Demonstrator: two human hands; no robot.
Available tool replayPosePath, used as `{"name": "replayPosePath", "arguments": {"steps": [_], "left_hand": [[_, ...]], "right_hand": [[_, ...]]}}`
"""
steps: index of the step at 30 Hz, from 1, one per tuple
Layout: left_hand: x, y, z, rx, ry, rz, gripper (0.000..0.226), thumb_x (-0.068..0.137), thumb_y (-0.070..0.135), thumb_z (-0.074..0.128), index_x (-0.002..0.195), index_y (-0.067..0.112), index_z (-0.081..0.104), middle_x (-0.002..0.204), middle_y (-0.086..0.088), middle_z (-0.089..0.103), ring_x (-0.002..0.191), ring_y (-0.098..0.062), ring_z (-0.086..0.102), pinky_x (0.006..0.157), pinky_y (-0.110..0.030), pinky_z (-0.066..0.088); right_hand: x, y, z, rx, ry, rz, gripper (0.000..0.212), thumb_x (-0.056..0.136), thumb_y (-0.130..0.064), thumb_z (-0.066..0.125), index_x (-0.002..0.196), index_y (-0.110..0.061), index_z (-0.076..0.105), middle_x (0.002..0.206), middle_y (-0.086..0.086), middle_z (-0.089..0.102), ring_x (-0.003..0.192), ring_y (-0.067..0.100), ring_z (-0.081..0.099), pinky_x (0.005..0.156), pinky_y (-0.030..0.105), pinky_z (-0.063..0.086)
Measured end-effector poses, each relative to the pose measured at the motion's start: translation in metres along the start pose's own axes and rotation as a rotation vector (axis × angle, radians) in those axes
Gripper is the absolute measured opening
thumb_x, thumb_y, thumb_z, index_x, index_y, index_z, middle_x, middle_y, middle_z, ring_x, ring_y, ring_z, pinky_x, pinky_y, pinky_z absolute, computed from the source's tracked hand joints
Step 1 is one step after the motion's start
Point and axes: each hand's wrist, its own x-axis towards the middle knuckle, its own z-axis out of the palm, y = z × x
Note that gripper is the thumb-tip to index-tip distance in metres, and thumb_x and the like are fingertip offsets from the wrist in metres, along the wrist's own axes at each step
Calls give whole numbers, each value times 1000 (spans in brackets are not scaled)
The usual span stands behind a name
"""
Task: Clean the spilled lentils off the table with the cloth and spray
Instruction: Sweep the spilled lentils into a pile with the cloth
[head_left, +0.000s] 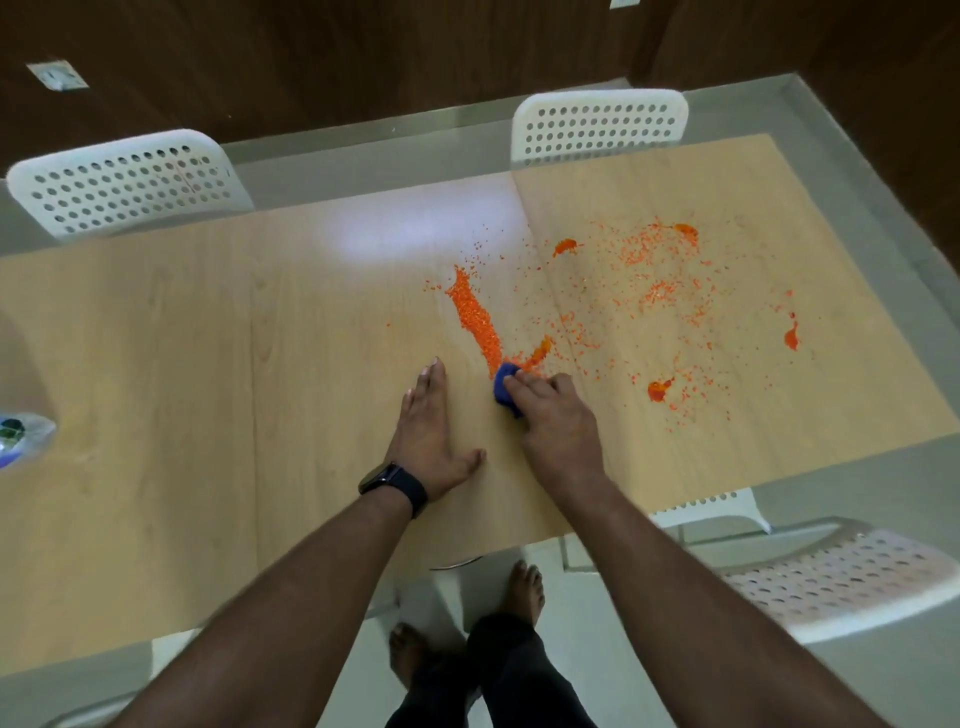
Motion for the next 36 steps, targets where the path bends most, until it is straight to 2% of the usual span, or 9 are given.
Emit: {"name": "replayPosePath", "arguments": {"steps": [2,4,6,15,18,21,26,29,36], "left_hand": [[7,8,5,1,4,-3,137,77,50,84,164,15,-17,174,0,-10,160,-18,-6,126,-30,-9],[13,15,9,-3,4,-24,139,75,53,84,164,14,-16,174,-2,-6,161,-20,-4,126,-31,-9],[17,20,13,9,12,-51,140,74,57,83,164,13,-15,174,-5,-4,161,-20,-4,127,-33,-8],[22,31,18,38,68,-118,144,69,62,86,164,17,-13,174,-4,0,160,-19,-2,130,-39,-3],[26,35,18,26,66,-135,145,70,63,85,163,18,-16,174,-3,-3,160,-18,-4,129,-39,-4],[30,35,16,4,70,-146,147,68,62,87,163,19,-17,174,-2,-5,160,-19,-4,130,-39,-3],[38,29,13,-3,44,-105,149,66,65,87,163,19,-17,175,-3,-3,160,-19,-4,129,-36,-4],[43,29,10,6,56,-81,149,67,67,86,163,19,-17,174,-2,-6,160,-18,-7,127,-34,-6],[62,32,2,44,9,-75,154,64,74,84,161,19,-22,174,-1,-13,159,-18,-14,129,-37,-7]], "right_hand": [[-22,2,1,-10,29,-87,52,86,-18,50,134,-19,69,135,-1,69,99,27,58,68,35,55],[-44,7,10,-37,10,-153,45,84,-15,66,129,-19,72,130,0,72,96,28,60,64,35,54],[-56,20,17,-48,0,-186,52,76,-10,82,126,-20,74,127,0,73,96,28,62,65,36,56],[30,66,-5,-43,-17,11,47,92,-7,62,138,-20,67,139,0,68,107,30,55,77,39,50],[33,65,-12,-20,39,36,50,91,-3,63,139,-19,66,139,2,68,107,29,56,77,40,51],[9,55,-10,10,84,-45,53,86,-5,70,137,-17,67,137,2,68,106,28,57,74,39,53],[-21,49,14,-4,2,-262,47,81,-9,77,127,-19,73,130,1,72,106,29,62,74,41,55],[10,57,10,-34,1,-177,42,86,-10,66,126,-20,73,132,-1,71,105,27,59,75,39,52],[88,73,-12,29,24,114,51,95,-3,55,142,-24,64,142,-5,65,112,24,51,83,38,48]]}}
